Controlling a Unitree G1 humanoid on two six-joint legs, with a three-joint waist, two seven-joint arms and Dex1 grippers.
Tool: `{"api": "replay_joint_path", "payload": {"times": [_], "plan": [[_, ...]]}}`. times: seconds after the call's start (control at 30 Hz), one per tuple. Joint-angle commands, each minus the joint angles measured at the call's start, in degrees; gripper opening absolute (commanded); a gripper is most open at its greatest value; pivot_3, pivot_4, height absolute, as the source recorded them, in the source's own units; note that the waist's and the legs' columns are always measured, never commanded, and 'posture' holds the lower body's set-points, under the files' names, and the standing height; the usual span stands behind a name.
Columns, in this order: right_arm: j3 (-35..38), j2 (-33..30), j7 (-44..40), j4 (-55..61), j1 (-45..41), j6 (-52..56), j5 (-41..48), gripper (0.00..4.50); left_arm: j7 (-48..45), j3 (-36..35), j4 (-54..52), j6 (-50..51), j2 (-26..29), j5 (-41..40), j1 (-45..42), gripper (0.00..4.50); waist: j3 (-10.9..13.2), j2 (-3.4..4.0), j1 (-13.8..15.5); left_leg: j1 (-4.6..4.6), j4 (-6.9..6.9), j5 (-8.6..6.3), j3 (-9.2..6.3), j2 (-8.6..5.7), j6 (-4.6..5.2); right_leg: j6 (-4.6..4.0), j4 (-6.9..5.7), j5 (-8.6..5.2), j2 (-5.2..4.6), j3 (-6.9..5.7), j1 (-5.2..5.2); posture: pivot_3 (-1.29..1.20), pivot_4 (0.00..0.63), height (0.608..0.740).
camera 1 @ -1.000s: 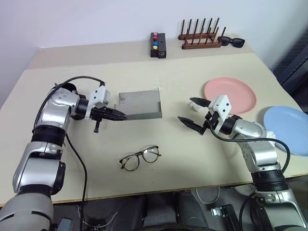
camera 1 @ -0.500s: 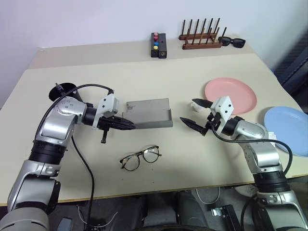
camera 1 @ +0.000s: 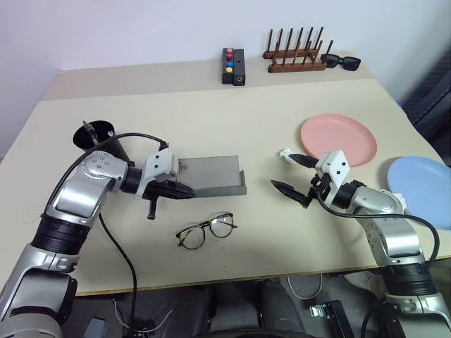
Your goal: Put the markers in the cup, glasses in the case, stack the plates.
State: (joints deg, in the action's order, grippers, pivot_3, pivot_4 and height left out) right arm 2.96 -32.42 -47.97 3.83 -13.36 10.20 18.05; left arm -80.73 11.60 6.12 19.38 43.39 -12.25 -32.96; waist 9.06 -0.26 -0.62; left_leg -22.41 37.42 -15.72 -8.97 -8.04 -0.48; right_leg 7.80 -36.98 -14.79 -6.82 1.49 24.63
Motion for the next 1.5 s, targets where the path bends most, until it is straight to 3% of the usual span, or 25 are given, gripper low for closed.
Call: {"api": "replay_joint_path", "payload": {"times": [0.03, 0.3, 0.7, 0.9, 1.07, 1.5], "plan": [[0.88, 0.08, 0.40, 2.23, 0.00, -0.91, 0.48, 4.50, -1.20, 0.83, 3.48, -3.78, -0.50, 1.23, -2.79, 0.05, 0.00, 0.00, 0.03, 0.00, 0.00, 0.00, 0.00, 0.00, 0.00, 0.00, 0.00, 0.00, 0.00, 0.00, 0.00, 0.00, 0.150, 0.740], [0.82, 0.16, 0.64, 1.87, 0.79, -2.25, 0.23, 4.50, -2.64, 2.77, 5.72, -6.36, -2.53, 1.92, -3.64, 0.05, 0.00, 0.00, -0.06, 0.00, 0.00, 0.00, 0.00, 0.00, 0.00, 0.00, 0.00, 0.00, 0.00, 0.00, -0.01, 0.00, 0.150, 0.740], [0.61, -0.21, -0.13, 1.85, 2.83, -3.12, 0.51, 4.50, -1.81, 2.11, 2.09, -4.93, -1.14, 1.66, -0.03, 0.05, 0.00, 0.00, -0.09, 0.00, 0.00, 0.00, -0.01, 0.00, 0.00, 0.00, -0.01, 0.00, 0.00, 0.00, -0.01, 0.00, 0.150, 0.740], [4.31, -9.35, -11.90, 4.84, 8.79, -1.87, 5.53, 4.50, -0.82, 1.96, 1.47, -4.33, -1.19, 1.39, -0.06, 0.05, 0.00, 0.00, 0.28, 0.00, 0.05, -0.02, -0.01, -0.02, 0.03, 0.00, 0.03, 0.00, -0.02, -0.01, -0.07, 0.00, 0.150, 0.740], [8.41, -14.46, -17.00, 4.63, 11.87, -2.21, 8.25, 4.50, -0.52, 1.85, 2.03, -4.98, -0.94, 1.40, 0.72, 0.05, 0.00, 0.00, -0.03, 0.03, 0.04, -0.02, 0.00, 0.01, 0.03, 0.00, 0.03, 0.00, -0.01, -0.01, -0.08, 0.00, 0.150, 0.740], [9.87, -15.29, -18.76, 5.50, 11.86, -0.76, 9.51, 4.50, 0.54, 1.93, 4.24, -7.26, -1.41, 1.77, 1.70, 0.05, 0.00, 0.00, 0.10, 0.04, 0.05, -0.02, 0.03, 0.01, 0.03, 0.00, 0.04, 0.00, -0.02, -0.01, -0.10, 0.00, 0.150, 0.740]]}}
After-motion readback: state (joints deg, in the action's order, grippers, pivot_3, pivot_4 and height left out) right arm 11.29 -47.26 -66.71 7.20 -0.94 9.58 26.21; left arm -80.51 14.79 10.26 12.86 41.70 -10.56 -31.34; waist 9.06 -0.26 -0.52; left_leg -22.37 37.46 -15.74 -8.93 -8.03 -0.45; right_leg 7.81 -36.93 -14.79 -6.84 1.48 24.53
